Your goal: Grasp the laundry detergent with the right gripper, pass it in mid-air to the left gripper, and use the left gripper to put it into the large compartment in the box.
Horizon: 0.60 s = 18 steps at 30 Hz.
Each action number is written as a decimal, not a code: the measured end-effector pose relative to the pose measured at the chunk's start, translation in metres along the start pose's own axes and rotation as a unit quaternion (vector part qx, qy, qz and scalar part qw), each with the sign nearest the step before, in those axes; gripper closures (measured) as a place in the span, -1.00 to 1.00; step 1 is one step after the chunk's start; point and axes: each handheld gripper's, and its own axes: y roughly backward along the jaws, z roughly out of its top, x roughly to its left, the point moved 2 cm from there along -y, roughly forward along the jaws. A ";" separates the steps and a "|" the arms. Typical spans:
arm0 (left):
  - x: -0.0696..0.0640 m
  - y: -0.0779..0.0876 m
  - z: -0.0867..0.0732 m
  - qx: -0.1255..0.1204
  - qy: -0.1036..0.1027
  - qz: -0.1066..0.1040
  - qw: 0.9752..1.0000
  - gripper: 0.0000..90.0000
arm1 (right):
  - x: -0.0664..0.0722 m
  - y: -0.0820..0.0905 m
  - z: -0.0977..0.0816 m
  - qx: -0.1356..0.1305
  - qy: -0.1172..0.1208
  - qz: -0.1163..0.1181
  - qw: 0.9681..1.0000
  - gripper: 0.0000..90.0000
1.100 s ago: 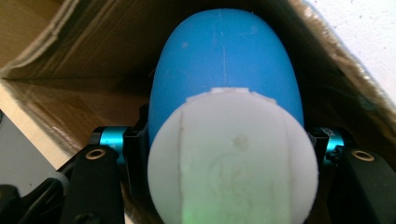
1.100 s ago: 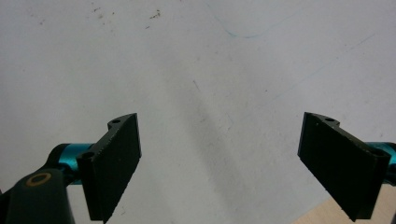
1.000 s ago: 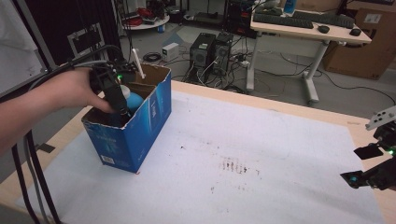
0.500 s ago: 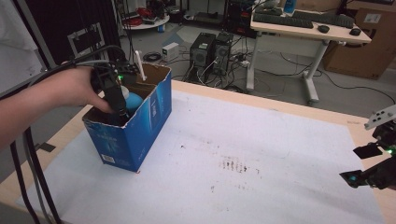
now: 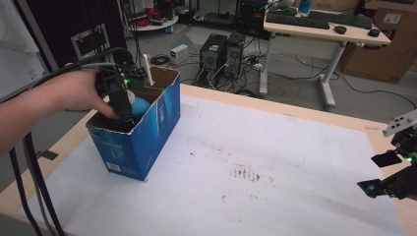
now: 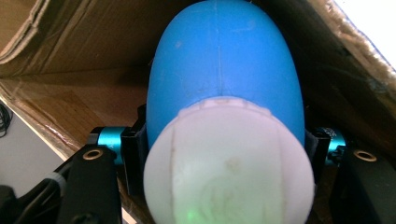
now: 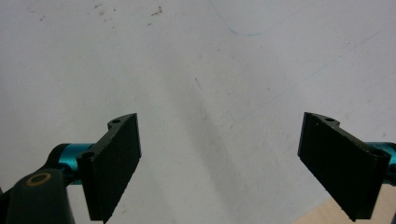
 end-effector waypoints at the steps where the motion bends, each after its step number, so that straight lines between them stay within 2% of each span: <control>1: 0.000 0.000 0.000 0.000 0.000 0.000 1.000 -0.17 | 0.000 0.000 0.000 0.000 0.000 0.001 1.000 -0.72; 18: 0.002 -0.001 0.001 -0.002 0.000 -0.002 1.000 -0.22 | 0.004 -0.003 0.002 0.004 0.007 0.007 1.000 -0.72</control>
